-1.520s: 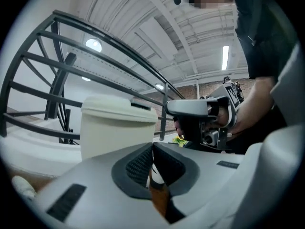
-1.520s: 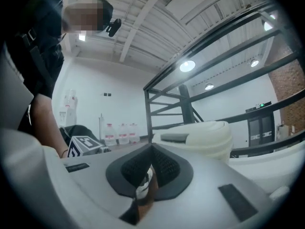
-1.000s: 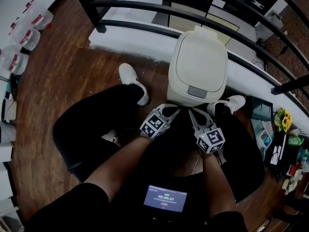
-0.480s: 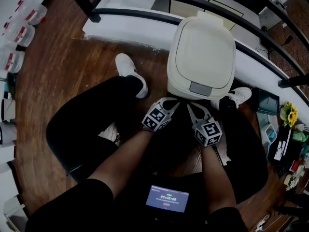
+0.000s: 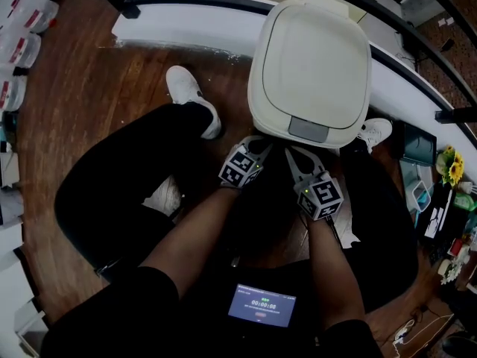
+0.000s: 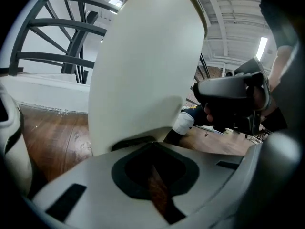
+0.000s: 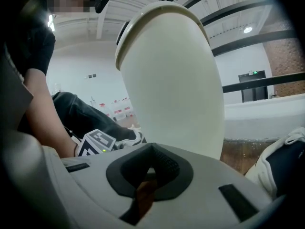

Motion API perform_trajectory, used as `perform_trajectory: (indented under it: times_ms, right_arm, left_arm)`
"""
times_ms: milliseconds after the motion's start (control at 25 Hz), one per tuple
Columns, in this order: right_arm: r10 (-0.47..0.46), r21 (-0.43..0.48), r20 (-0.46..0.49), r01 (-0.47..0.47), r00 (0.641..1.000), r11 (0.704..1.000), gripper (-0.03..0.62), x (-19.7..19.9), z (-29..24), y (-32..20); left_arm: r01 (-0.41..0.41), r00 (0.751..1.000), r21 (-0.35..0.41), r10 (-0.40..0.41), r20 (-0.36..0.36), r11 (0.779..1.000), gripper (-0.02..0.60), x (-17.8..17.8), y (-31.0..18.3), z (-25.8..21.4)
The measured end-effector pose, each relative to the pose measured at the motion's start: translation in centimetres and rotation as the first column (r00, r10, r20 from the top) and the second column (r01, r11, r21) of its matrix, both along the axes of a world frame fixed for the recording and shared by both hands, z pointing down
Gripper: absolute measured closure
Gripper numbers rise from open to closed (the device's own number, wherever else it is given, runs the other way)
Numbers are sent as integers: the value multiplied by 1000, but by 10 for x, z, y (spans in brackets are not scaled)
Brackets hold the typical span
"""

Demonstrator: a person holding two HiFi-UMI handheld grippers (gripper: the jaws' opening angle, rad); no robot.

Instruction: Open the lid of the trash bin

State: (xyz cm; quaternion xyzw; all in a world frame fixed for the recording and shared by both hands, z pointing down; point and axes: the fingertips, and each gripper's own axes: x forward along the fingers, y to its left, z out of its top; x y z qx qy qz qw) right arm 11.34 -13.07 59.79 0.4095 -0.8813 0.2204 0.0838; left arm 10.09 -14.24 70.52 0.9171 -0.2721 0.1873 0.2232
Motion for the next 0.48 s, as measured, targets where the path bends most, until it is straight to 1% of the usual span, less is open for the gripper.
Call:
perform_trajectory:
  times_ms: [240,480]
  right_arm:
    - [12,-9,-3,-12,1000,1000,583,3,3,-4]
    - [28,-16,24,-28,999,999,582,9,3,-9]
  left_arm:
    - [19,1000,-7,-19,16,1000,551,4,-15,18]
    - [55,998,-16,-55,16,998,551,6,-28,26]
